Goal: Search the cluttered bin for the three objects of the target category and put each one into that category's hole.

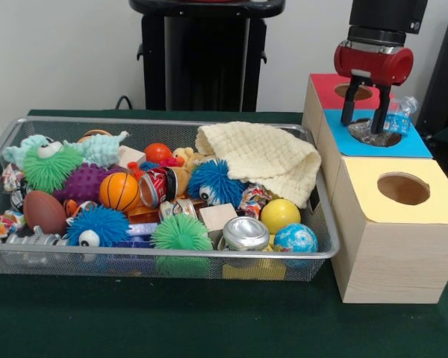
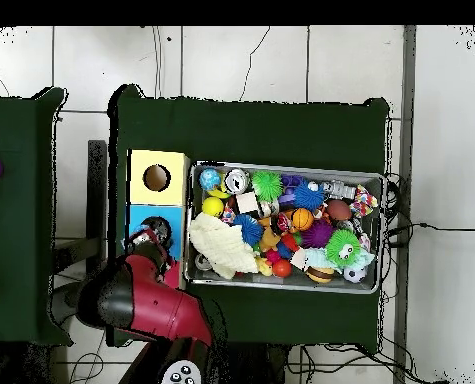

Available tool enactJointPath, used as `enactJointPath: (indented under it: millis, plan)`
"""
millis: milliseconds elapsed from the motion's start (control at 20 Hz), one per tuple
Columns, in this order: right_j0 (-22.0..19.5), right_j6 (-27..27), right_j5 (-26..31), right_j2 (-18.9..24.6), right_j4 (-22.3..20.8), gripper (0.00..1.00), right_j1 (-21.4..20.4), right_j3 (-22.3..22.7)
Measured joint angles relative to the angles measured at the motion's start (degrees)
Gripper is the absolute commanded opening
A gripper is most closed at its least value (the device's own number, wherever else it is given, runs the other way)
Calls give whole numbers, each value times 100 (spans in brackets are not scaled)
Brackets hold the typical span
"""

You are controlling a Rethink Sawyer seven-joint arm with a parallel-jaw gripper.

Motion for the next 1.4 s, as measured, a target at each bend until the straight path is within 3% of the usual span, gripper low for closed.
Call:
enactJointPath:
  millis: [350, 700, 900, 950, 1400]
  plan:
    - [75, 0, 303, -42, -4, 100, -151, -30]
    - [143, 0, 1112, -245, -8, 100, -447, -165]
    - [141, 0, 1189, -294, -11, 100, -545, -225]
    - [134, 0, 1189, -306, -12, 0, -596, -239]
    - [42, 0, 1185, -304, -14, 0, -635, -239]
